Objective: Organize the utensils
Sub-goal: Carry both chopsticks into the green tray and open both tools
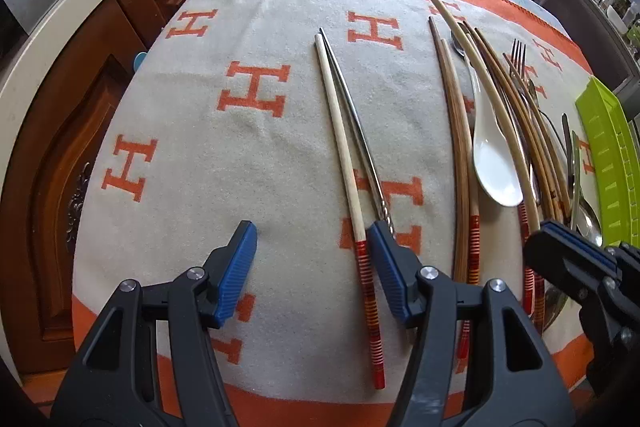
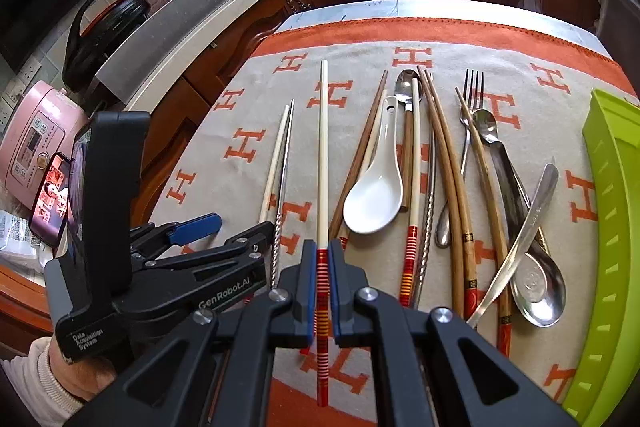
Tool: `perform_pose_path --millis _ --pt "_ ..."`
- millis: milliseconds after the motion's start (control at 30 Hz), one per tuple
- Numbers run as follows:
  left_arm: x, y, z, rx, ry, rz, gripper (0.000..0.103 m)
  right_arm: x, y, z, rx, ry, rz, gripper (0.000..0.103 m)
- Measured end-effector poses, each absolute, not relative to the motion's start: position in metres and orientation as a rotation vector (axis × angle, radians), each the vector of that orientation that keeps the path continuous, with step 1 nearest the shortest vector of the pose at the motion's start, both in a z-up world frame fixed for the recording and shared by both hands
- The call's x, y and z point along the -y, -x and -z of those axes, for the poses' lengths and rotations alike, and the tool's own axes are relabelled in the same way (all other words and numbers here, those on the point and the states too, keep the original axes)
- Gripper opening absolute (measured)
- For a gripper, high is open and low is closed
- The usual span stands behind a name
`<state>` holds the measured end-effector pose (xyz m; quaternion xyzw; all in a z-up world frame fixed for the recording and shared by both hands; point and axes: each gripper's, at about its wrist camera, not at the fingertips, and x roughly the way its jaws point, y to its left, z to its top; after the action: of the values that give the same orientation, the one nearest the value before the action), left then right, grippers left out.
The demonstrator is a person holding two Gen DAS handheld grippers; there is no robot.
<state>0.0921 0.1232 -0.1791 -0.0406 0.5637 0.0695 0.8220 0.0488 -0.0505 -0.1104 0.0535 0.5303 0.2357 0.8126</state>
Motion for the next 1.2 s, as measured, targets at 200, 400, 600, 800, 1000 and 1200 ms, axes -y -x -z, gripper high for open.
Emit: perform_pose_path --millis 200,400,600,800,1000,1200 --pt "-0.128 -0.097 0.176 -1.203 0.132 -0.156 0.003 0.062 -0.044 0.107 -1.122 -0.148 -0.506 0.005" --pt "-0.135 -0.086 0.168 -1.217 0.246 -0.132 0.003 0.081 -0.037 0.100 -1.105 -0.194 -0.496 0.005" --pt "-0.098 -0.080 0.130 -1.176 0.247 0.014 0.003 0.117 -0.031 0.087 -1.079 -0.274 -0.451 0.005" --pt "-0.018 -0.091 0.097 -1.149 0.184 0.222 0.003 0.170 -0.027 0.068 -1.057 -0.301 -0.335 0.005" --pt "0.073 -0.104 0.086 -1.114 0.107 0.376 0.003 0.230 -0.024 0.056 -1.054 -0.257 -0.143 0.005" --pt "0.137 -0.119 0.106 -1.213 0.147 0.470 0.003 0.272 -0.022 0.071 -1.096 -0.264 -0.036 0.006"
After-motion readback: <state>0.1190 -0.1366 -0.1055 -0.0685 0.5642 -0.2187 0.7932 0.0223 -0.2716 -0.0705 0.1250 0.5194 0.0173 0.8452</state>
